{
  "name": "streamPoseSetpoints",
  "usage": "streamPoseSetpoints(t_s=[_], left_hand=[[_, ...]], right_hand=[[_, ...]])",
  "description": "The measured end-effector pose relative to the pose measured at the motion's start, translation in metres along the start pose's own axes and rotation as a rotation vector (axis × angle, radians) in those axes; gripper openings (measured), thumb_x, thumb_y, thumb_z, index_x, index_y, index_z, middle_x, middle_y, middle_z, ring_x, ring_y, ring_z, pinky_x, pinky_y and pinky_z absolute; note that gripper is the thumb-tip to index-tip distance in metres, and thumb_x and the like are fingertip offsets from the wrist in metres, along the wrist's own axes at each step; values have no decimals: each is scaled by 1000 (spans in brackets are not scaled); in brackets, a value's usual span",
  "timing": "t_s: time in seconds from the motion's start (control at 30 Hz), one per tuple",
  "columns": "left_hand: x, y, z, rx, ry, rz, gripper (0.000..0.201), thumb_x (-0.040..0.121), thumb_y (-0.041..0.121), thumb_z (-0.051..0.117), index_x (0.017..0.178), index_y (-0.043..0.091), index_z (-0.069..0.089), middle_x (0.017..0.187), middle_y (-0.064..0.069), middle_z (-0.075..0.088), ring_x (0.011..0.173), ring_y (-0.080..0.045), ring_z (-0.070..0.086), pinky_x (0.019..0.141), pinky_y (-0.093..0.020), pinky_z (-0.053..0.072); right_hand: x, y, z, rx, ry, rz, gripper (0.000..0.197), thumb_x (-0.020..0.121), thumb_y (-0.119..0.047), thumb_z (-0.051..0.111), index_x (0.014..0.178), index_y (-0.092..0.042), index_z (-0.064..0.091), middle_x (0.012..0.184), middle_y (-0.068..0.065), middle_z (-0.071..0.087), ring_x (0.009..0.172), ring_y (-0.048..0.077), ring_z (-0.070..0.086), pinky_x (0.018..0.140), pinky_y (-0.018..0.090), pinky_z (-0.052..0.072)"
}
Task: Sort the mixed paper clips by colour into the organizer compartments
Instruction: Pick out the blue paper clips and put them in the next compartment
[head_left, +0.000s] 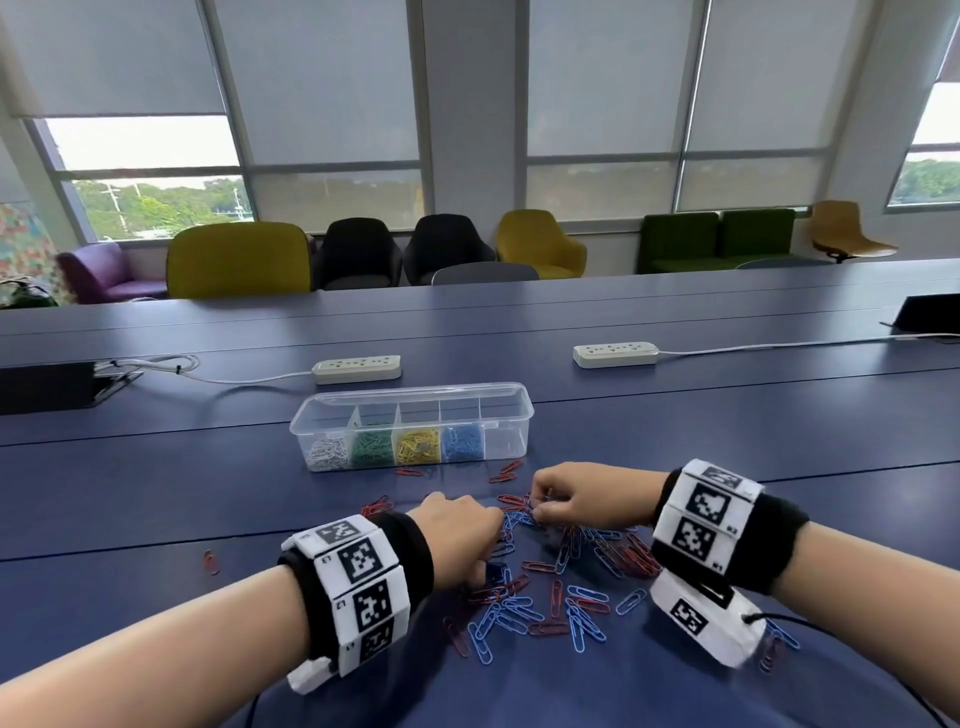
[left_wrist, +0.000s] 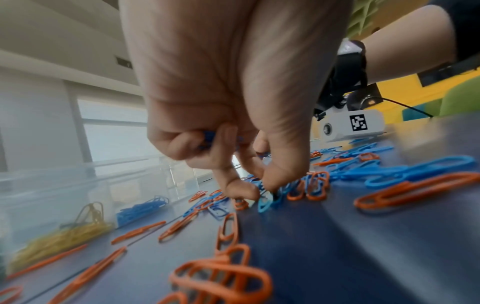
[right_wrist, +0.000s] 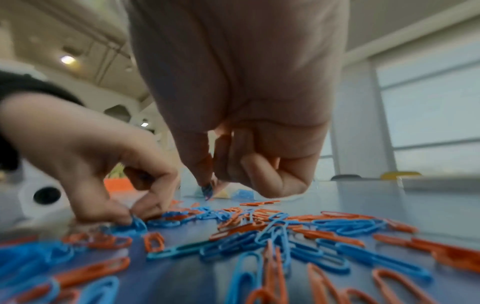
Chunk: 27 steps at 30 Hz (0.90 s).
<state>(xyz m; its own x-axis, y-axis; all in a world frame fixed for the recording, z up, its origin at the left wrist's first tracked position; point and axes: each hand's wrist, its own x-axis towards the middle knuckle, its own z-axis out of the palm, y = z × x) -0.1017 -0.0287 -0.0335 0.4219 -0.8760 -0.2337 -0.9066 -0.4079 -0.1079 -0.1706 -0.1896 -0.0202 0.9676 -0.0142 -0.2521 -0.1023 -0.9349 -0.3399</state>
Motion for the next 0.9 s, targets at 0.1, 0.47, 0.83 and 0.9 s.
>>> streamPoseSetpoints(t_s=[0.1,0.47,0.83,0.9], left_hand=[[0,-3,-1,-100,2,-24,19,84,12,57,103,10,54,111,-9,61,104,-29,55,79,-31,38],[-9,-29,-16,-821,147,-130,24,84,2,58,69,15,43,66,-2,46,51,-7,39,48,-19,31],[-19,-36,-9,-2413,-19,-219,10,73,3,37,70,12,38,62,-2,40,44,-9,29,38,-18,28],[-16,-34,-6,-2530,-33,-198,9,70,5,33,69,14,35,60,-1,33,43,-11,29,37,-20,27]], right_hand=[[-6,6,-3,236,-34,36,21,97,-27,49,76,-26,47,69,-6,44,56,8,38,51,19,34],[-19,13,-2,413,32,56,20,95,-26,53,75,-25,58,59,-4,39,50,9,31,48,20,28],[-11,3,-1,1074,39,97,19,90,-11,32,72,-17,37,65,-2,34,51,9,21,45,19,20],[-8,2,-1,1212,-30,77,18,88,-12,29,73,-17,37,66,-1,36,50,9,23,44,18,21]])
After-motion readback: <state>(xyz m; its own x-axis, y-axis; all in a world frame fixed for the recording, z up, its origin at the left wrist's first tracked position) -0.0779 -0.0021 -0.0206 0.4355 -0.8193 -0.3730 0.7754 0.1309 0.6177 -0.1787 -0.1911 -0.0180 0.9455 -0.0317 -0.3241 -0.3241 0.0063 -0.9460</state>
